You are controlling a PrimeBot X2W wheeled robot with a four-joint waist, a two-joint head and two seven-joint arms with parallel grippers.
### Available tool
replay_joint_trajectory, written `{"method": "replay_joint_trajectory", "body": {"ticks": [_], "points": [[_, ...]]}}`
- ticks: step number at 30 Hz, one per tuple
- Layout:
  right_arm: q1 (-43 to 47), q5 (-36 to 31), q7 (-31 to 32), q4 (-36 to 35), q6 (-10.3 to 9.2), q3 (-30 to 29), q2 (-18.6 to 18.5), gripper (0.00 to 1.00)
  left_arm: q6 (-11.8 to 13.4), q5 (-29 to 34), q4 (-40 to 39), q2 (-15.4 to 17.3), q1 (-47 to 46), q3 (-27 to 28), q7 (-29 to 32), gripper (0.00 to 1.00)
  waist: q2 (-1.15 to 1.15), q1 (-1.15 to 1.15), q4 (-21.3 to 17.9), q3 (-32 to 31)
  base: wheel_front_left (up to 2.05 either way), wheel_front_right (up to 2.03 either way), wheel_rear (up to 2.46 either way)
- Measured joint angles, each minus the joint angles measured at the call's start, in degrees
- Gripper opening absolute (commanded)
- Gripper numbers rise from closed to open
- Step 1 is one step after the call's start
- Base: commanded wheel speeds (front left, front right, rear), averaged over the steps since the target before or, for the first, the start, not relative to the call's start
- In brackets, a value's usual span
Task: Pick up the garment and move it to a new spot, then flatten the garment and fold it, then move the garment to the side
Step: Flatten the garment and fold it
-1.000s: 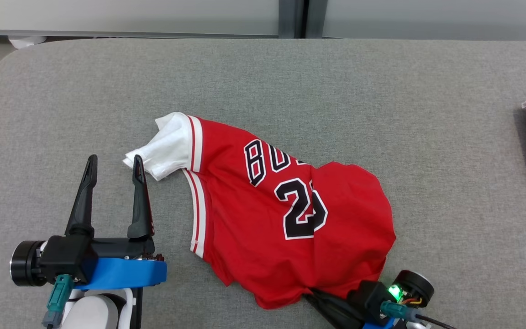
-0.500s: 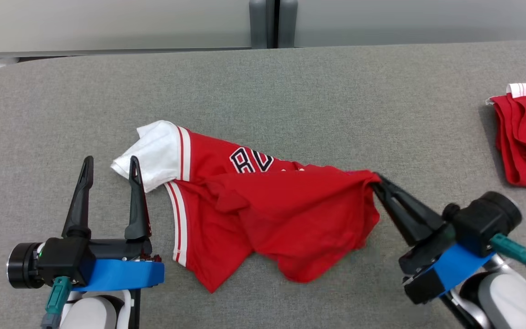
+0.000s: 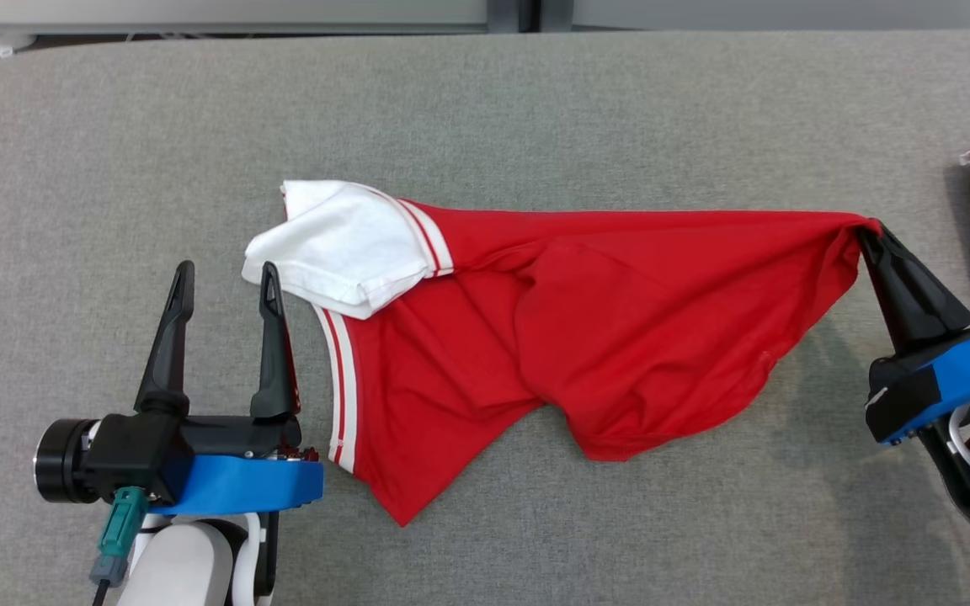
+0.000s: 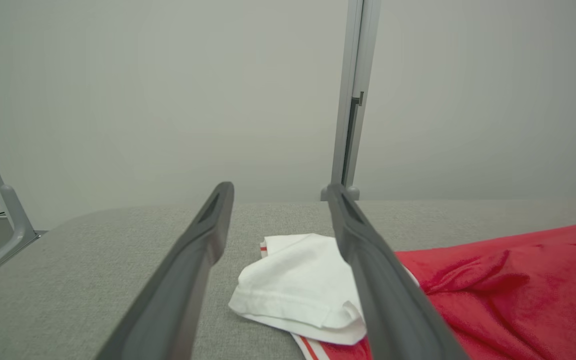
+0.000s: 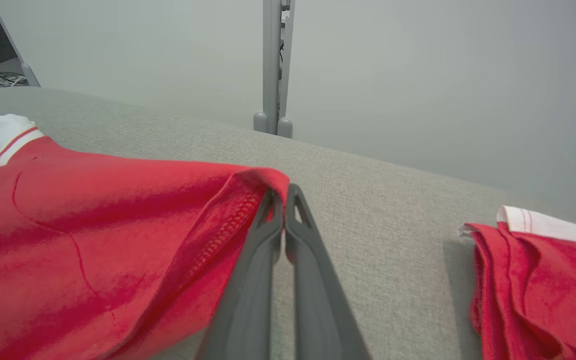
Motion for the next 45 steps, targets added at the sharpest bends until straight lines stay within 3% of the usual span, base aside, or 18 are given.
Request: {"method": "replay_joint_trajectory", "body": {"ticks": [1, 2, 3, 4, 13, 22, 31, 45], "points": [[-0.76, 0.03, -0.51, 1.71, 0.00, -0.02, -0.05, 0.00, -0.07, 0.07, 0.15, -0.14, -0.18, 0.00, 0.00, 1.00, 0.00, 0.00, 0.23, 0.44, 0.00, 0.00, 0.00], [-1.41, 0.20, -0.96, 3.38, 0.01, 0.12, -0.09, 0.13, -0.18, 0.12, 0.33, -0.26, -0.36, -0.01, 0.00, 1.00, 0.00, 0.00, 0.44, 0.79, 0.00, 0.00, 0.00], [-1.87, 0.51, -1.43, 4.98, 0.00, 0.31, 0.00, 0.81, -0.26, 0.14, 0.58, -0.40, -0.51, -0.01, 0.00, 1.00, 0.00, 0.00, 0.60, 1.05, 0.00, 0.00, 0.00], [-2.23, 0.73, -2.40, 6.41, 0.00, 0.44, 0.22, 1.00, -0.52, 0.15, 0.79, -0.49, -0.54, 0.08, 0.00, 1.00, 0.00, 0.00, 0.69, 1.22, 0.00, 0.00, 0.00], [0.28, -0.85, -8.87, 11.68, 0.00, -2.98, 4.15, 1.00, -1.20, 0.38, 3.86, -0.54, 1.14, 0.97, 0.00, 1.00, -0.01, 0.00, -0.75, -1.86, 0.00, 0.00, 0.00], [9.05, -5.28, -10.29, 0.16, 0.00, -8.06, 10.65, 1.00, -1.22, -0.53, 6.65, 1.12, 4.33, 1.65, 0.75, 1.00, -0.02, -0.01, -3.38, -6.99, 0.00, 0.00, 0.00], [17.96, -7.84, -5.67, -10.07, 0.00, -9.23, 16.33, 1.00, -0.90, -1.66, 7.17, 2.14, 6.80, 2.16, 3.09, 1.00, -0.02, -0.01, -5.19, -10.75, 0.00, 0.00, 0.00], [19.45, -7.98, -4.16, -13.00, 0.00, -8.71, 17.61, 1.00, -0.96, -3.30, 6.61, 3.39, 4.89, 2.59, 6.25, 1.00, -0.02, -0.01, -6.14, -9.96, 0.00, 0.00, 0.00]]}}
